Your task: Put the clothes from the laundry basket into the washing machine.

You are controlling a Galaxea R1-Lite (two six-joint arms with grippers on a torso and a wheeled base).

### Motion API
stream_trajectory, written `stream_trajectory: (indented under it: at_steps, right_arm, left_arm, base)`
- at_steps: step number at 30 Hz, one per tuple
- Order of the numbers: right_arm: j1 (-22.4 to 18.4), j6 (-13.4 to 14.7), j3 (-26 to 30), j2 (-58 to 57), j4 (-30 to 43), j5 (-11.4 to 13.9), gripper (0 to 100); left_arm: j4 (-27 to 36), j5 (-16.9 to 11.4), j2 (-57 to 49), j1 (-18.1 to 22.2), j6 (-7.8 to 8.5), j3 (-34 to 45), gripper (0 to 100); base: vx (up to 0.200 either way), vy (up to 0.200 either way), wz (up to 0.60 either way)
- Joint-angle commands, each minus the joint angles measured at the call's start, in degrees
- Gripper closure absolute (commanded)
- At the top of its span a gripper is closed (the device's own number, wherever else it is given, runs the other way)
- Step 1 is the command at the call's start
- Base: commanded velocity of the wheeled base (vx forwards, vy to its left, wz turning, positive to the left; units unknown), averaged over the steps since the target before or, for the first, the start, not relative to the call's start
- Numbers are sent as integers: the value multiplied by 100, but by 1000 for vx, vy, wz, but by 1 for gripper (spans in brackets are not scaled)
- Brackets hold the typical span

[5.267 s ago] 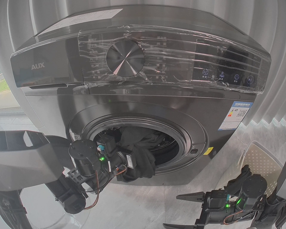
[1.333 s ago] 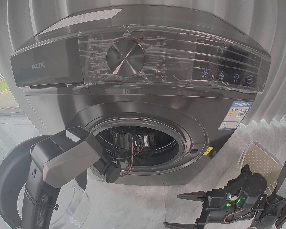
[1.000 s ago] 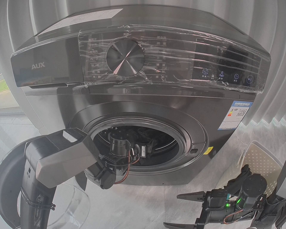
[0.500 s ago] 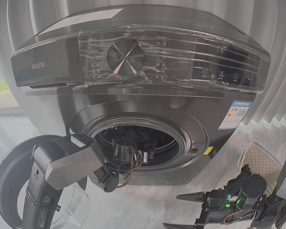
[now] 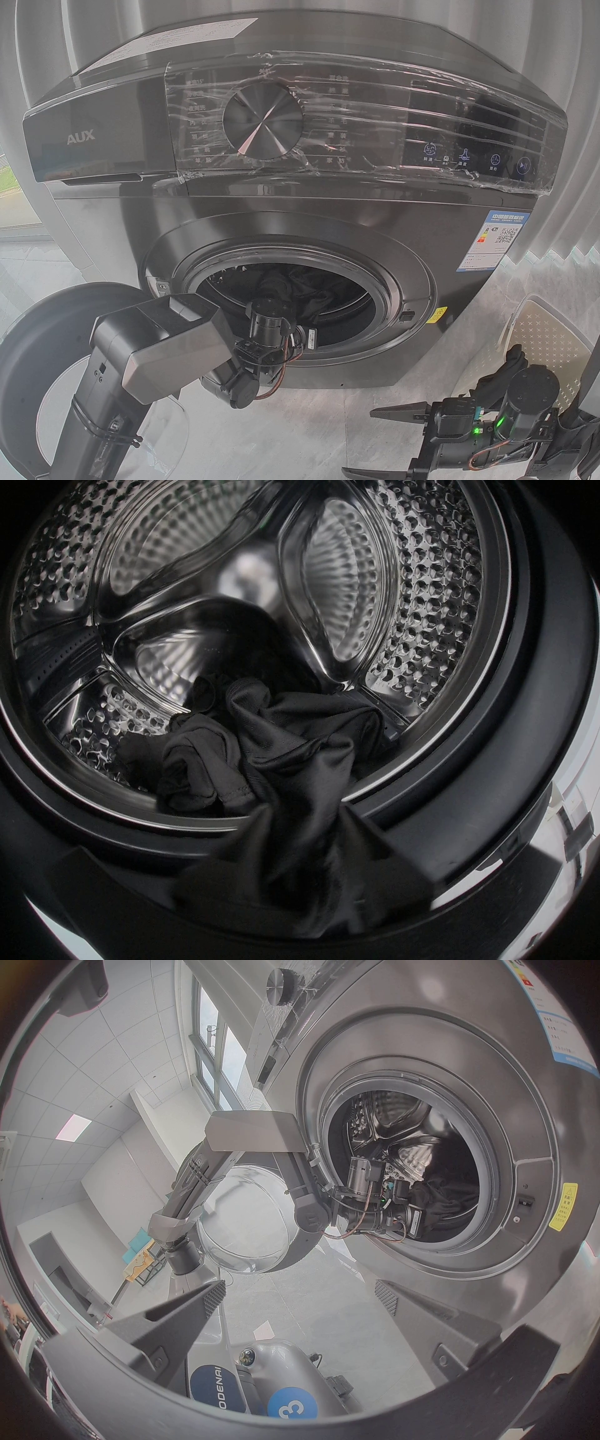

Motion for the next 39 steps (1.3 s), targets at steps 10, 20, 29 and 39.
stream_trajectory:
  at_steps: [10,20,29,39]
  right_arm:
    - [7,-1,48,-1,-6,1,0]
    - [24,8,40,-1,3,1,0]
    - [-46,-1,101,-142,3,19,0]
    - [-37,-1,92,-133,3,19,0]
  left_arm:
    - [-4,118,-180,222,6,-1016,100]
    - [48,373,-4,450,50,-1974,100]
    - [31,408,445,609,278,-2616,100]
    - [-31,408,374,617,225,-2554,0]
  base:
    - [0,0,0]
    - [0,0,0]
    - [0,0,0]
    - [0,0,0]
